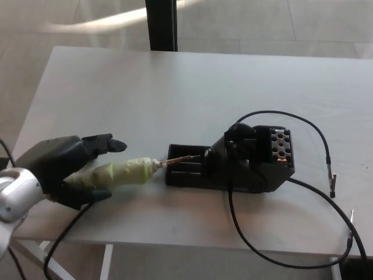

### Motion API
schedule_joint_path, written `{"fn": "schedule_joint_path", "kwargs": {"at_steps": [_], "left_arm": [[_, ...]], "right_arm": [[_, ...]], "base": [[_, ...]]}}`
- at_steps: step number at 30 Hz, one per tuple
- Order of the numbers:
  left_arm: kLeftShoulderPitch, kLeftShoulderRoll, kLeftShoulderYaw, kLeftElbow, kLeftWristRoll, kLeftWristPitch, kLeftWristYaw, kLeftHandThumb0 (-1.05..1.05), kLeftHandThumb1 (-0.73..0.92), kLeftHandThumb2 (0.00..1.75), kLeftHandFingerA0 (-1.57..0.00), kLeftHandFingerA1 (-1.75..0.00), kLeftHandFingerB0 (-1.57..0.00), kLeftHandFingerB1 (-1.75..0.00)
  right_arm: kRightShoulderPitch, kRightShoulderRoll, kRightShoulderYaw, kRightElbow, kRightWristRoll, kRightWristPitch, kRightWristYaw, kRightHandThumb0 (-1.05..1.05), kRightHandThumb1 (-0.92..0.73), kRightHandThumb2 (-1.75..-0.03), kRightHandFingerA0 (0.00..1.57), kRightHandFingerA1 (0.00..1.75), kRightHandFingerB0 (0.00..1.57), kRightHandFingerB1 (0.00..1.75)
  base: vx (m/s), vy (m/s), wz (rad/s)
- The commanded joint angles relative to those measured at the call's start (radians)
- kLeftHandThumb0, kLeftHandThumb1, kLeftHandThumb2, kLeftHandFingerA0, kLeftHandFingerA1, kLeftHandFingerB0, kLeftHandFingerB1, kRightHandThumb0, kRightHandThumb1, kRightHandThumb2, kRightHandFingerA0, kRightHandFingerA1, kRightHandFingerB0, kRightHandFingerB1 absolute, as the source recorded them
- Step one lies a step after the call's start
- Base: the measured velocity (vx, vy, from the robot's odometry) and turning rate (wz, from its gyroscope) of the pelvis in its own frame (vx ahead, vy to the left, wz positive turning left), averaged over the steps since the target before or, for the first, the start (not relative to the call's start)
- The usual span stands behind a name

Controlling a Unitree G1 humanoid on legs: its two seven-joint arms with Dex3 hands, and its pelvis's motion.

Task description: Use the left hand of the robot to grab the soldering gun kept on the middle of the table and pull it out of its base and keep it on the left side of the base

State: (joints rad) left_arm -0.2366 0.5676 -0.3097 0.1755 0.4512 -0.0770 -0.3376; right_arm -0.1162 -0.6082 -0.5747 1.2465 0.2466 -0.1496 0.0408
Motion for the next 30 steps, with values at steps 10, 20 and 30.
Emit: {"fn": "schedule_joint_path", "kwargs": {"at_steps": [10, 20, 30], "left_arm": [[0.026, 0.109, -0.057, 0.009, 0.17, -0.014, 0.033, -0.83, 0.56, 0.9, 0.0, -0.17, -0.09, -0.12], [0.026, 0.18, 0.037, -0.075, 0.147, -0.002, 0.0, -0.85, 0.6, 0.93, 0.0, -0.17, -0.08, -0.11], [0.17, 0.1, 0.45, -0.249, -0.192, 0.143, -0.003, -0.72, 0.54, 0.89, 0.0, -0.22, 0.0, -0.19]], "right_arm": [[-0.004, -0.021, -0.015, 0.002, 0.023, -0.003, 0.005, -1.0, -0.61, -0.91, 1.17, 1.29, 0.1, 1.47], [-0.002, -0.024, -0.013, -0.002, 0.028, 0.003, 0.014, -1.01, -0.61, -0.89, 1.19, 1.3, 0.06, 1.46], [-0.006, -0.031, -0.023, -0.001, 0.04, 0.014, 0.016, -1.03, -0.59, -0.88, 1.2, 1.32, 0.08, 1.47]], "base": [[0.0, 0.0, 0.0], [0.0, 0.0, 0.0], [0.0, 0.0, 0.0]]}}
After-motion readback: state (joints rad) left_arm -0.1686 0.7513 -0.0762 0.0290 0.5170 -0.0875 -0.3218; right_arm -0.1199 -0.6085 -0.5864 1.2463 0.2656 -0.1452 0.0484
